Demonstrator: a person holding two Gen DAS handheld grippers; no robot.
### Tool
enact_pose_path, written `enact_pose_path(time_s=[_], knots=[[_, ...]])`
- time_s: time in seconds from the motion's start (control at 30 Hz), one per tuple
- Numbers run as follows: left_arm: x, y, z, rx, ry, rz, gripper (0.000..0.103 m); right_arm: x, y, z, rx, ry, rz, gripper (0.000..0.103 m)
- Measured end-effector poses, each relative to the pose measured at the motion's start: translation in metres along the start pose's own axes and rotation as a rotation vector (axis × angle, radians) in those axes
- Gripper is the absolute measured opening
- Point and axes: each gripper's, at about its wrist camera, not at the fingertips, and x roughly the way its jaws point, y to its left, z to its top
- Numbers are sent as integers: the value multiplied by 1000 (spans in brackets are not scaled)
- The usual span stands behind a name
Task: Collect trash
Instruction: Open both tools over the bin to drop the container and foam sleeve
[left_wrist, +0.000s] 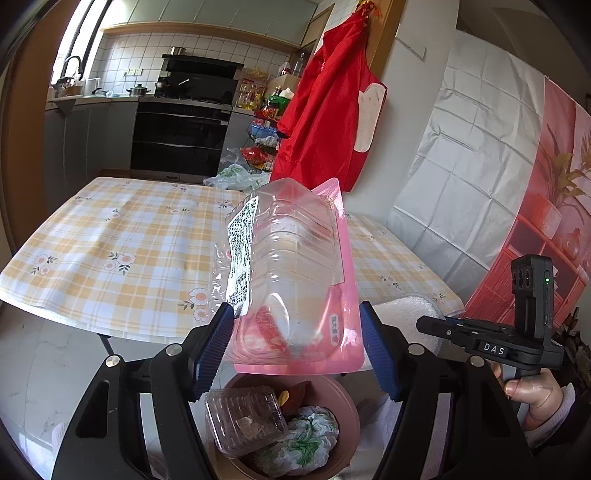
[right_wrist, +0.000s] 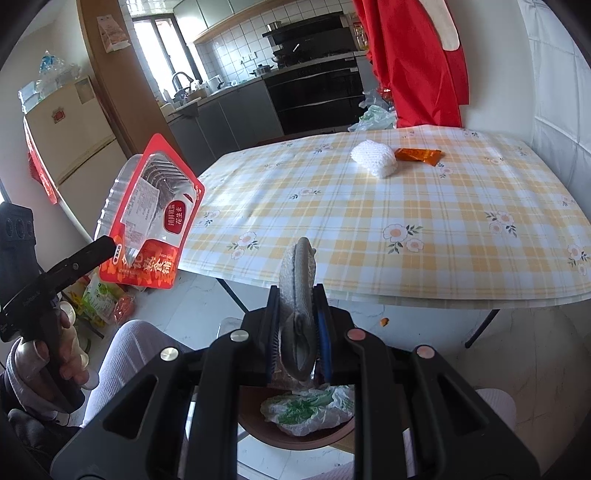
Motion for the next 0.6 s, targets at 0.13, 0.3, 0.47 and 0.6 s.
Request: enact_pose_path(time_s=[0.13,0.3,0.47,0.6], knots=[[2,-1,-3,0,7,-6,67,3,2,0,0,11,-1,24],[5,-1,-8,-3,20,-16,67,5,4,0,-7,11,1,30],[7,-1,-16,-11,41,-29,67,-1,3,3,-9,-30,-62,67],[10,-1,-23,-16,61,-35,67,-9,1,6,-8,-74,-105,95]])
